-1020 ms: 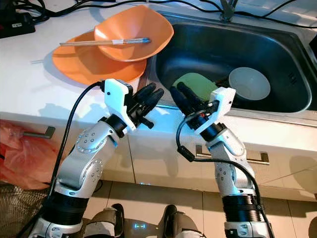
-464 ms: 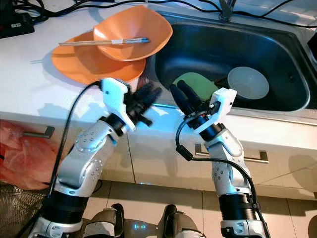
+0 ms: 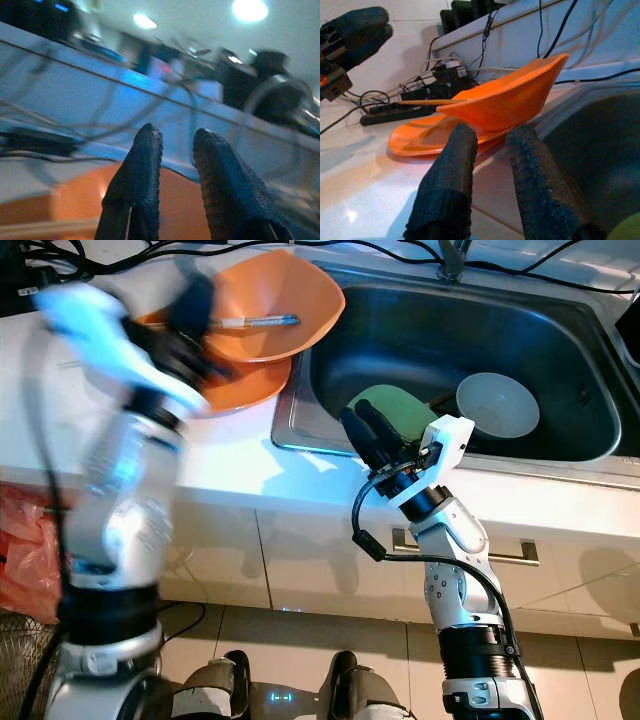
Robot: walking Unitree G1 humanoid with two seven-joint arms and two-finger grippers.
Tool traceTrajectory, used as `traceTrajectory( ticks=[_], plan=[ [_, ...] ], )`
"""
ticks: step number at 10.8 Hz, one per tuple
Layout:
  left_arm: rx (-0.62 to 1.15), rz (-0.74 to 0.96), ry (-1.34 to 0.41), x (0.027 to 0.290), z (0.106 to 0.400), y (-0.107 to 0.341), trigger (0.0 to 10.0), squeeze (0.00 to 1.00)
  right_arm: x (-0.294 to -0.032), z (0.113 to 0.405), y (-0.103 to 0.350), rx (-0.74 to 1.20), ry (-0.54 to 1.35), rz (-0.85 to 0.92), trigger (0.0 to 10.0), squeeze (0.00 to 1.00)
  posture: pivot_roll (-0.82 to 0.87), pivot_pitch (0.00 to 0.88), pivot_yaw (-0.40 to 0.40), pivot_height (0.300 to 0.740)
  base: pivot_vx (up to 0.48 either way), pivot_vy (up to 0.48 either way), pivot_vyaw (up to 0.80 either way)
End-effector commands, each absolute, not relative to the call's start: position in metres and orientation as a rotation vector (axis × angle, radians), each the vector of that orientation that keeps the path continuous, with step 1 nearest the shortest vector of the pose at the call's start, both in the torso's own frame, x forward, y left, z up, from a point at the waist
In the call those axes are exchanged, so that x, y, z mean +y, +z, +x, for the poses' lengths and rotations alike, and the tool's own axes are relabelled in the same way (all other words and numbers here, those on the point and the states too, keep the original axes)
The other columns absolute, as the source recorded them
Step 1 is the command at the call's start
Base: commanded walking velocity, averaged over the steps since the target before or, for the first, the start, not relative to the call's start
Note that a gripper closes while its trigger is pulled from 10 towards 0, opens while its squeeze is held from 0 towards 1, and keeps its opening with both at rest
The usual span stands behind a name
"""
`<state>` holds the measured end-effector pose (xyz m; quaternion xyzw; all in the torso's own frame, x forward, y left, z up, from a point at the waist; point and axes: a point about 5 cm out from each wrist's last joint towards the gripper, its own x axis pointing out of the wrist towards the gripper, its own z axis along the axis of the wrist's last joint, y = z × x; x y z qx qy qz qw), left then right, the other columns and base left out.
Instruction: Kitchen organization
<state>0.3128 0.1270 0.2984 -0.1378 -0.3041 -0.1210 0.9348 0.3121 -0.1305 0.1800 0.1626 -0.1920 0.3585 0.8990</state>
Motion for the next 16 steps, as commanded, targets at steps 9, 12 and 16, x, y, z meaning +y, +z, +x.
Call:
traceTrajectory(
  ticks=[9,12,16],
  plan=[
    [-0.525,-0.468,-0.037,0.173,0.303,0.265,10.0,1.0,-0.127,0.314,0.173,-0.369,0.778,0.339,10.0,0.0,0.23,0.201,-0.097,0.74,0.0,0.0,0.0],
    [-0.495,-0.511,-0.07,0.164,0.304,0.262,10.0,1.0,-0.127,0.313,0.172,-0.363,0.78,0.334,10.0,0.0,0.22,0.21,-0.098,0.74,0.0,0.0,0.0],
    [-0.458,-0.58,-0.097,0.146,0.303,0.259,10.0,1.0,-0.129,0.314,0.171,-0.356,0.776,0.329,10.0,0.0,0.22,0.216,-0.101,0.74,0.0,0.0,0.0]
  ],
)
